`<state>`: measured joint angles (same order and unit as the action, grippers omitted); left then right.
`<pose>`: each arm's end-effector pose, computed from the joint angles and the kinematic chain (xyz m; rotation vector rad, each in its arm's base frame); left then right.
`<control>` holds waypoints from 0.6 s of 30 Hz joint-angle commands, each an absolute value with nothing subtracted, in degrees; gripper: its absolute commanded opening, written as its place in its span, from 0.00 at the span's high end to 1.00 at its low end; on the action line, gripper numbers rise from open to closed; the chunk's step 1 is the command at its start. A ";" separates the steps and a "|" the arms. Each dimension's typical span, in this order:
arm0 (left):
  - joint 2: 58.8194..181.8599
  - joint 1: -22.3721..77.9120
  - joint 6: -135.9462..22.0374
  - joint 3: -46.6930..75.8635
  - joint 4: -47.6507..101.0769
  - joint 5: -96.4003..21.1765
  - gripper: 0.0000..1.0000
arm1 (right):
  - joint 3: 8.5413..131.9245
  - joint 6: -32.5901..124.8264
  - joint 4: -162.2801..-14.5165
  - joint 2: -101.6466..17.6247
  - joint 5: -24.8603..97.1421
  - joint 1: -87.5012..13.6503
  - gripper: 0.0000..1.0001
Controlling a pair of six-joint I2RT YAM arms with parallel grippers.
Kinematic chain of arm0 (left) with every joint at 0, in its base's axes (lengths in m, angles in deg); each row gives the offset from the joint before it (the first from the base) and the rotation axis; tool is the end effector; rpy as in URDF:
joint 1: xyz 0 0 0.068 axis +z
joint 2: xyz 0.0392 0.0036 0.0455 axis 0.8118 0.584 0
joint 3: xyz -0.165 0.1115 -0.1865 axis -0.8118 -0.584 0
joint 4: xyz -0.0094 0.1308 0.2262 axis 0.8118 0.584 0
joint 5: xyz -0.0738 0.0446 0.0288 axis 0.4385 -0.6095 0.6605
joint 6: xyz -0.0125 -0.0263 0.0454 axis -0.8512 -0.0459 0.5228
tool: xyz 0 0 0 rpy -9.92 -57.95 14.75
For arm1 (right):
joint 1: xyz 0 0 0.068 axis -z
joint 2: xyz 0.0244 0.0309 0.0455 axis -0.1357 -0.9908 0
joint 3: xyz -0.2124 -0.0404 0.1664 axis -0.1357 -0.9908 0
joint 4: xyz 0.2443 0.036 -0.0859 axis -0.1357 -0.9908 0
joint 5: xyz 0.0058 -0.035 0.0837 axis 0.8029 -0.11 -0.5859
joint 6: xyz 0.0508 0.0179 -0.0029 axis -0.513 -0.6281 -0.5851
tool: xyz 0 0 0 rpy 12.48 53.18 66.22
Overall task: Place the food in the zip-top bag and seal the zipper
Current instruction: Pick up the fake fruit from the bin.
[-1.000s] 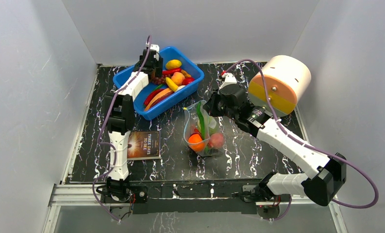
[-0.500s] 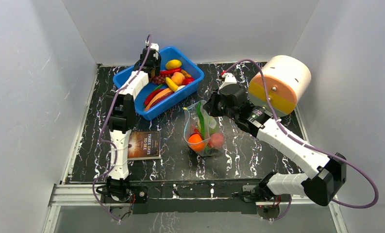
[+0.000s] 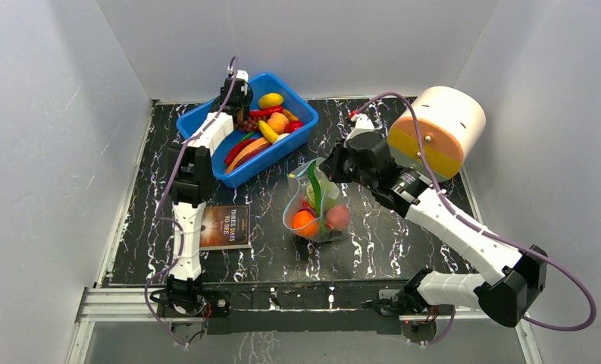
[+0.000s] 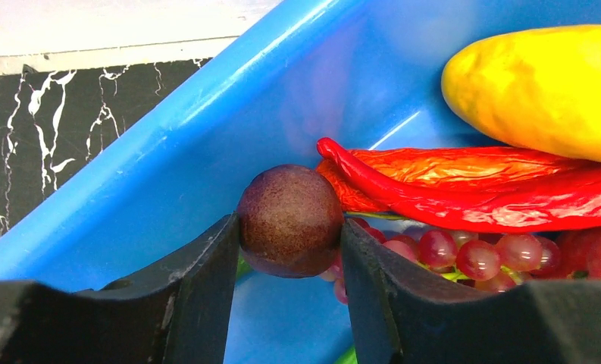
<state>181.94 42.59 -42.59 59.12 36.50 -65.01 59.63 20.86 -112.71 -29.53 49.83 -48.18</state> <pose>0.5495 -0.1016 0.2143 0.0515 2.0381 0.2463 0.2066 0.1708 0.3518 -0.0876 2.1316 0.6593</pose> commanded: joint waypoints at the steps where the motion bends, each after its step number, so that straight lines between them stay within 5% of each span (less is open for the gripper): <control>1: 181.59 43.02 -43.95 60.27 37.42 -65.76 0.59 | 60.93 20.24 -109.82 -26.37 50.50 -47.91 1.00; 18: 163.72 42.99 -51.48 47.94 41.22 -58.43 0.71 | 58.60 19.37 -111.04 -25.68 50.73 -47.96 1.00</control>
<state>172.28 43.07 -48.62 49.98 38.60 -61.84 59.18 19.92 -114.13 -27.30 50.13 -48.18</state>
